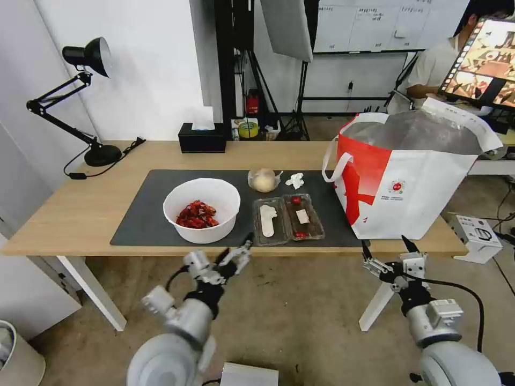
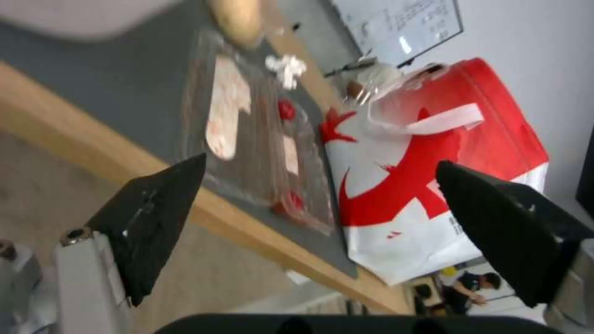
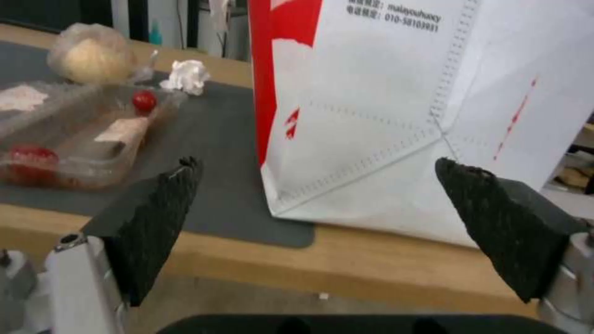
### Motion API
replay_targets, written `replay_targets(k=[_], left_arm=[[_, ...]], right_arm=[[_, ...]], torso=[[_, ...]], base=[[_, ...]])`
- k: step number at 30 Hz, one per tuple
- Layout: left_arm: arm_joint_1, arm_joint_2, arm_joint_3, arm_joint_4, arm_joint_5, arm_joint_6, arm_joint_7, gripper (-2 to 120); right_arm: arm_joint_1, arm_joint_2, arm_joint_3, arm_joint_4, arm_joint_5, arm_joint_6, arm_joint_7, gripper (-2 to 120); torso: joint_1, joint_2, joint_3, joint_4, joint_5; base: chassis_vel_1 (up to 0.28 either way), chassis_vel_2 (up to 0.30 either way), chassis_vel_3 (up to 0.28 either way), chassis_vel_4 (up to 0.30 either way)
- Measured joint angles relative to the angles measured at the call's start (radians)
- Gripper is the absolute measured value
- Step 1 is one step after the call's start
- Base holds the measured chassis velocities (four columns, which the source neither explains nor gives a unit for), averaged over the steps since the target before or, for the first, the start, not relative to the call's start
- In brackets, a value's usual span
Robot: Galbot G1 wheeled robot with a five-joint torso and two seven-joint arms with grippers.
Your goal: Pick up the trash from the table and place it into the takeout bag.
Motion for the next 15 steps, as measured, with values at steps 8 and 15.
replay_targets(k=[8,15], left_arm=[[-0.131,-0.093,0.004,0.033,-0.142,0.071,-0.193,100],[-0.154,-0.153,0.042,0.062,-0.150,0.090,-0.242,100]], right_arm=[[-0.011,0.030,-0.004,-0.002,-0.024,0.006,0.001,96],[-0.017,0.031,0.001,-0.002,-0.026,0.008,0.006,96]], torso=[[0.000,0.000,0.000,-0.0001,-0.0001],[0.000,0.000,0.000,0.0000,0.0000]], base=[[0.000,0.000,0.000,0.000],[0.000,0.000,0.000,0.000]])
